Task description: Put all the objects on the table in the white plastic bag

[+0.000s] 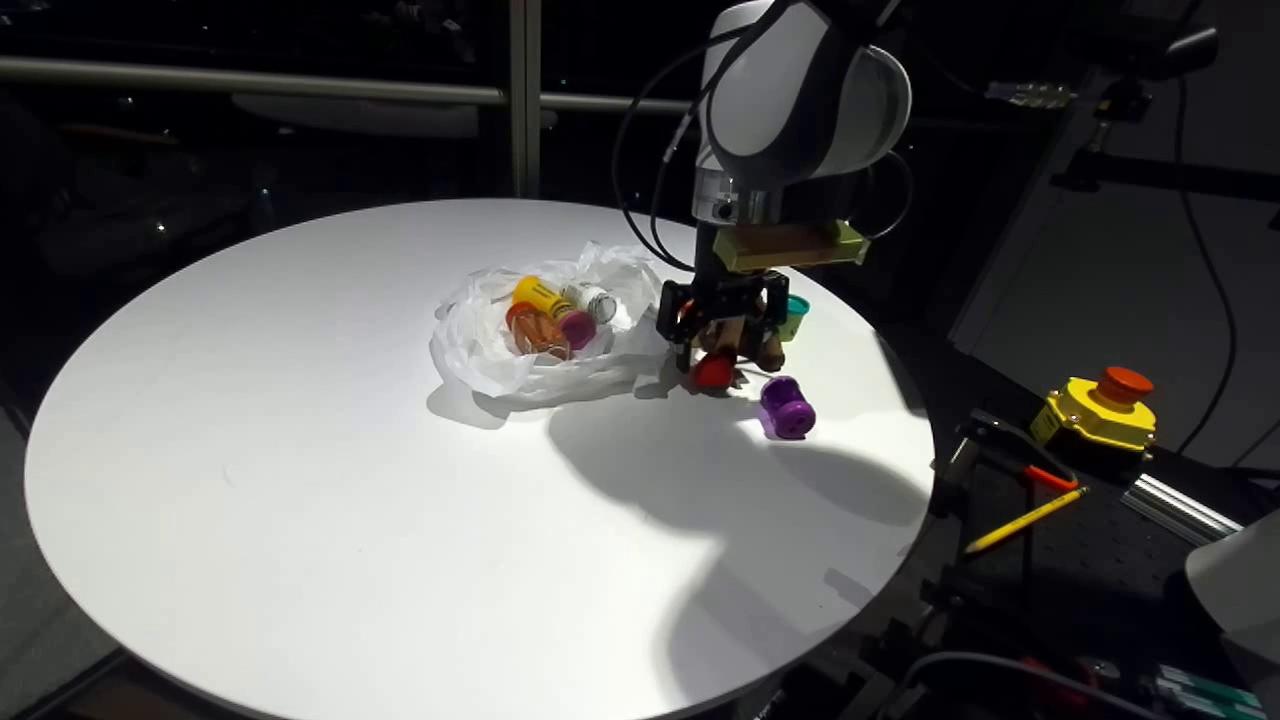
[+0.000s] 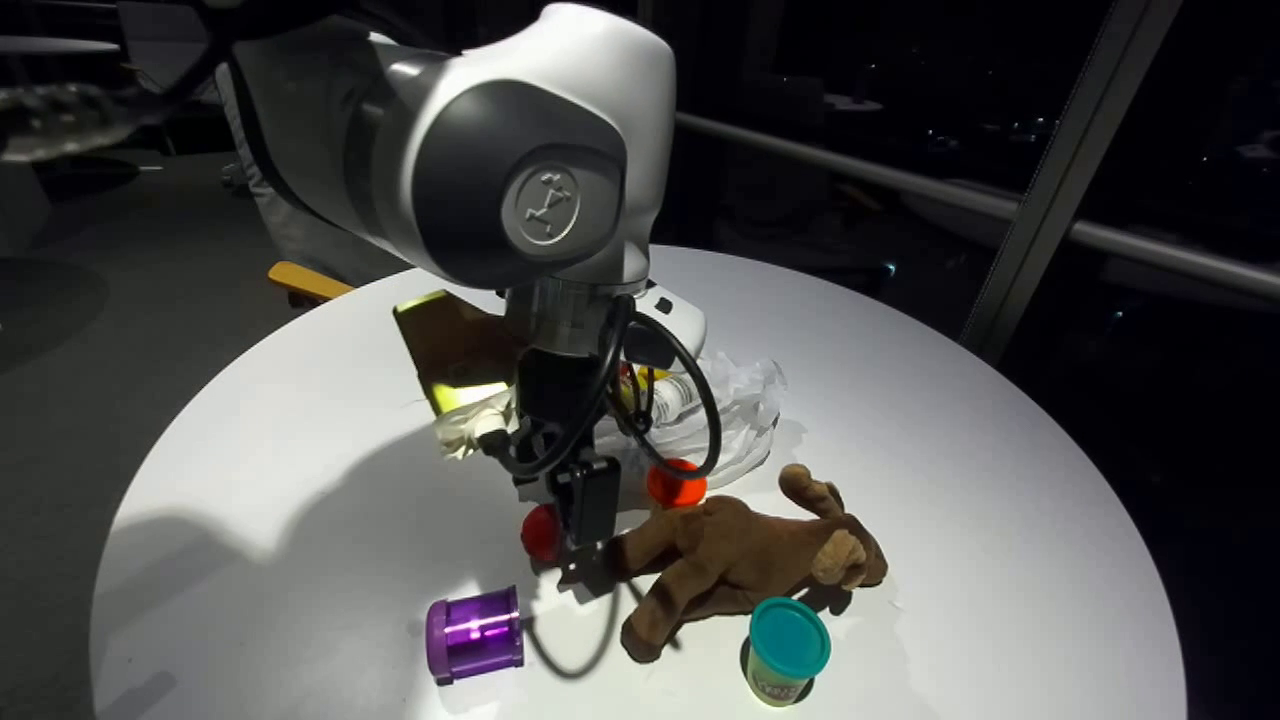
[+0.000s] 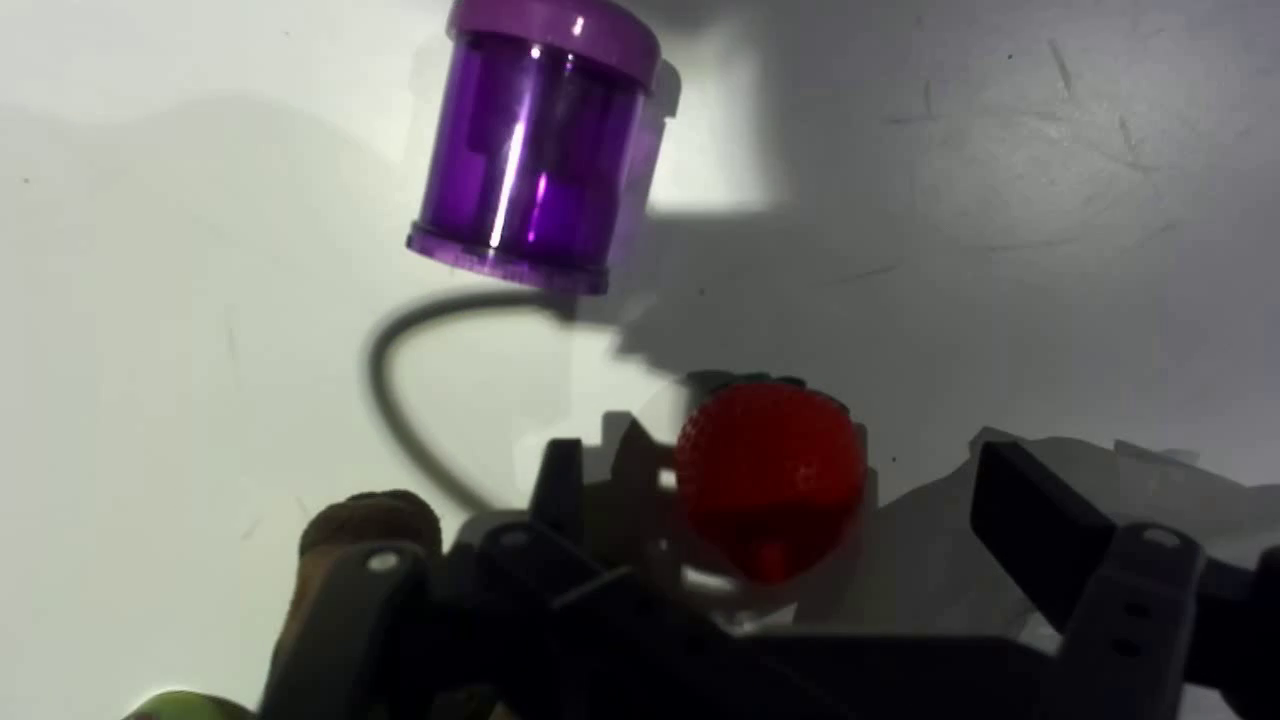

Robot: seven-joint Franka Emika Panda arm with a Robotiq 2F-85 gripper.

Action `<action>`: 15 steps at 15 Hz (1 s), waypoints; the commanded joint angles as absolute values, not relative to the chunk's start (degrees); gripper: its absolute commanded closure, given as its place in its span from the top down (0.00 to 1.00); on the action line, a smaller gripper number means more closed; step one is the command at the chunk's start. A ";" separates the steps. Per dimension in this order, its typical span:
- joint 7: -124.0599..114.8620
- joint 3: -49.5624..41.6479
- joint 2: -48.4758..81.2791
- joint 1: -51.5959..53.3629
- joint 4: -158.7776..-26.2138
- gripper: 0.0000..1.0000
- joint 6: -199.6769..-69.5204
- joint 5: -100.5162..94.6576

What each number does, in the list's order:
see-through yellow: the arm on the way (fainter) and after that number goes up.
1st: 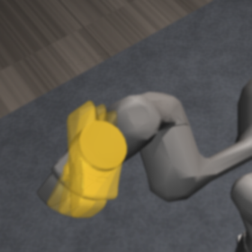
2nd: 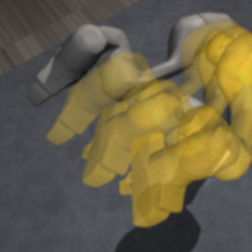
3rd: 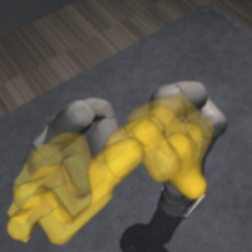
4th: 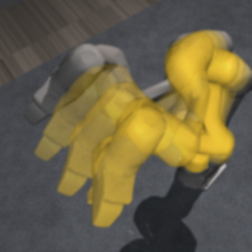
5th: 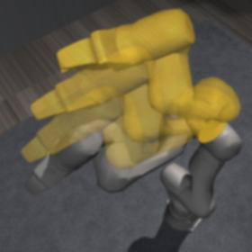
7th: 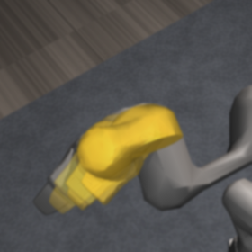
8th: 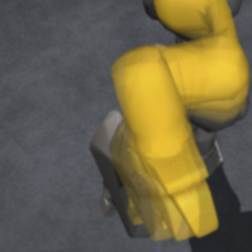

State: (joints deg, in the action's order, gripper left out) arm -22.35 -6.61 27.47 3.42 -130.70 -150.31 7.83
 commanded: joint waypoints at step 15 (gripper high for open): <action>-23.10 -4.75 23.43 3.21 -130.11 0.26 -146.71 10.41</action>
State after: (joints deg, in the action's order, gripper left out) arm -22.35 -5.96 29.85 3.37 -128.41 -149.80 8.76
